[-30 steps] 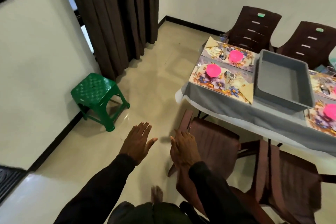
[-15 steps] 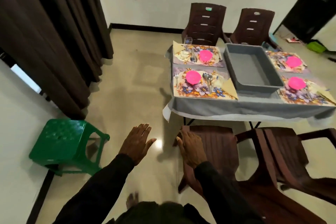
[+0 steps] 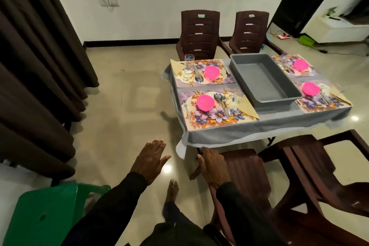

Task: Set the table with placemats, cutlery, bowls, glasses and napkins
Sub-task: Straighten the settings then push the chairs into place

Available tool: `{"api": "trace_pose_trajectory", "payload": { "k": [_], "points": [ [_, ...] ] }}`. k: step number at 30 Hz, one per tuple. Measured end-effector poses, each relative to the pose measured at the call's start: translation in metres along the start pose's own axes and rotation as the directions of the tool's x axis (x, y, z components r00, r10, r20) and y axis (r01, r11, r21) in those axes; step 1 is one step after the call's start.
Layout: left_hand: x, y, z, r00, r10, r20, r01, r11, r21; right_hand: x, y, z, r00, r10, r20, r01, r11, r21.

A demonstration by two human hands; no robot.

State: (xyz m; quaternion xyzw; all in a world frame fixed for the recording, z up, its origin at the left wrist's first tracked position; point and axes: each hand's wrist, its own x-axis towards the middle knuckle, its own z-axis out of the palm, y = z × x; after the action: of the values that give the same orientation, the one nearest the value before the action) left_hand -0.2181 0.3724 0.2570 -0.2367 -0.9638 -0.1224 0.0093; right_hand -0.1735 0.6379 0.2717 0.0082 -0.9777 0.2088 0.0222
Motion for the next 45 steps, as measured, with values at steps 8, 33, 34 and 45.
{"api": "trace_pose_trajectory", "payload": {
  "k": [8, 33, 34, 45],
  "points": [
    [0.11, -0.071, -0.013, 0.998, 0.041, -0.039, -0.039, 0.998, 0.047, 0.119, -0.005, 0.012, 0.999, -0.003, -0.038, 0.003, 1.0, -0.003],
    [0.461, -0.181, -0.039, 0.872, 0.472, -0.128, -0.486, 0.865, -0.125, 0.352, 0.0, -0.001, 0.903, 0.363, -0.231, -0.373, 0.928, 0.0],
    [0.478, -0.185, -0.04, 0.871, 0.478, -0.117, -0.49, 0.862, -0.129, 0.361, 0.0, -0.005, 0.887, 0.392, -0.242, -0.403, 0.915, 0.006],
    [0.657, -0.151, -0.057, 0.775, 0.632, -0.018, -0.61, 0.741, -0.28, 0.418, 0.033, -0.064, 0.625, 0.627, -0.464, -0.648, 0.749, 0.14]
  ]
}}
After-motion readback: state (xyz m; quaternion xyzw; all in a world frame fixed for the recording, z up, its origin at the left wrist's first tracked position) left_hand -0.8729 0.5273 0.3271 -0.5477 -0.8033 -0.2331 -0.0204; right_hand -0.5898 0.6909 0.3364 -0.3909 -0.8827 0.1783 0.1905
